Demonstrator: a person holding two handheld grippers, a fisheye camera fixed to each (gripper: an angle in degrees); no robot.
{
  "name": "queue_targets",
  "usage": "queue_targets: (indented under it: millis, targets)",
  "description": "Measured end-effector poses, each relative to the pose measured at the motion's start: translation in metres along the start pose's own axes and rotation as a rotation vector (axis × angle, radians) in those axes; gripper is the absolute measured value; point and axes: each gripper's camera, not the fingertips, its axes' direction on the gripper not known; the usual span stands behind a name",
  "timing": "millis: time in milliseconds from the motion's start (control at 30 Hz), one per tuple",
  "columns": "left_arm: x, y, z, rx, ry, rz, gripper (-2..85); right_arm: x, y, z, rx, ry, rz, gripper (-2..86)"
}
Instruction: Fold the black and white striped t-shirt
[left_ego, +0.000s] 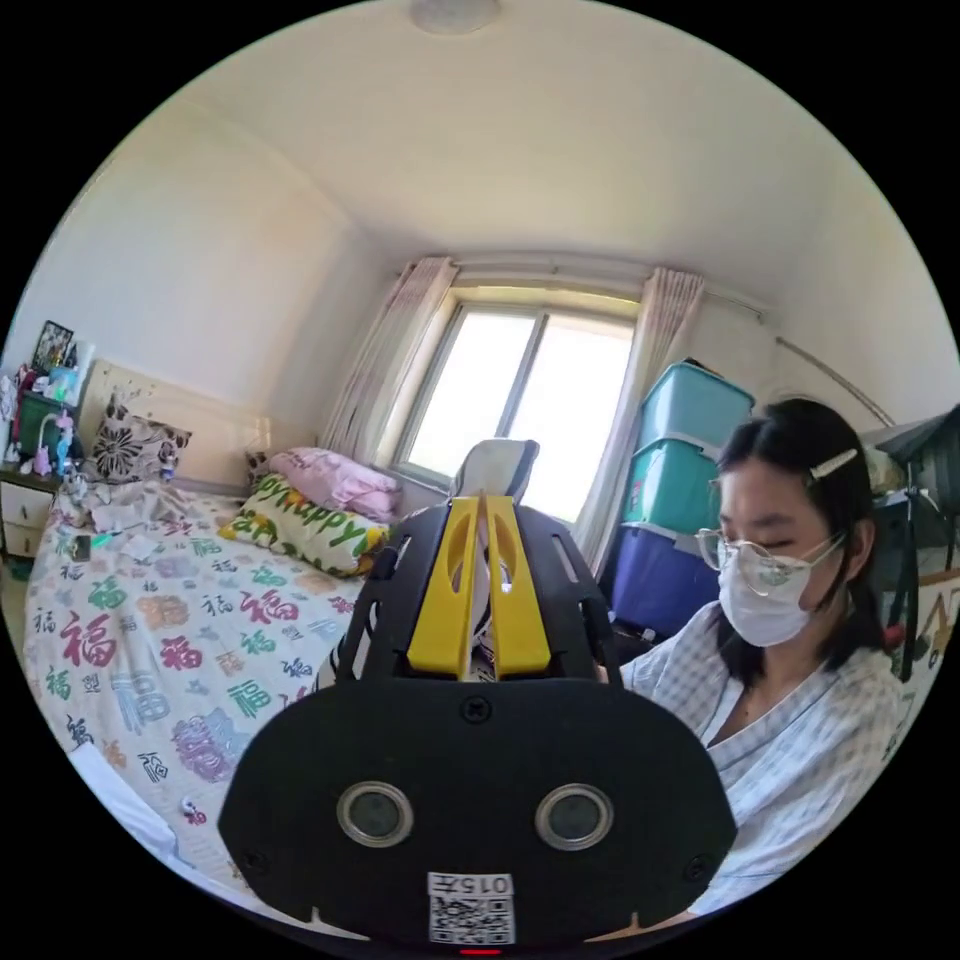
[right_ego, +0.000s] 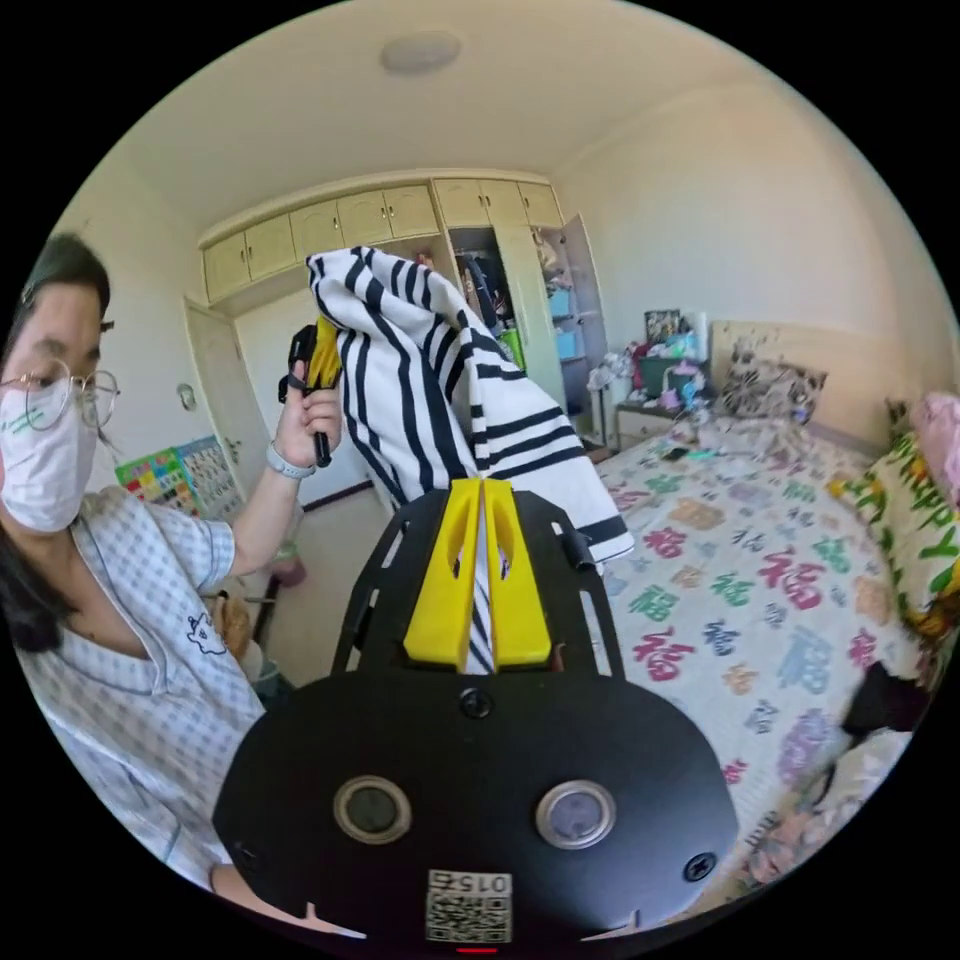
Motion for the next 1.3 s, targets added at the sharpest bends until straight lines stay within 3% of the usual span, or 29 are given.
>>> queue_targets:
  millis: [167,367,500,600,733,900,1067,1200,1300]
  targets:
    - [0.012,0.042,-0.025,-0.006,-0.148,-0.004,-0.7,-0.059,-0.005,-0.07,0.019,0.207,-0.118,-0.5]
    - [-0.02,0.088,-0.014,-0.081,-0.104,-0.154,-0.6,-0.089,0.003,-0.104,-0.015,0.343,-0.128,-0.7]
    - [-0.023,0.092,0.001,-0.144,-0.11,-0.148,-0.7,-0.101,0.011,-0.163,0.187,0.394,-0.118,-0.7]
    - [-0.032,0.098,0.026,-0.262,-0.118,-0.144,-0.7,-0.083,0.019,-0.183,0.167,0.444,-0.044,-0.5]
    - [-0.058,0.135,0.046,-0.4,-0.149,-0.212,-0.7,-0.035,0.056,-0.141,-0.115,0.317,0.071,0.1]
    - [-0.087,0.173,-0.018,-0.222,-0.108,-0.391,-0.7,0.052,0.177,-0.036,-0.48,0.219,0.369,4.9]
    - [-0.067,0.199,-0.078,-0.268,-0.104,-0.42,-0.6,0.107,0.245,0.027,-0.567,0.016,0.558,10.7]
    - [-0.053,0.224,-0.102,-0.269,-0.108,-0.48,-0.6,0.127,0.248,0.06,-0.594,-0.112,0.51,13.0]
    - [-0.06,0.241,-0.113,-0.175,-0.099,-0.56,-0.7,0.14,0.246,0.087,-0.636,-0.213,0.485,11.1]
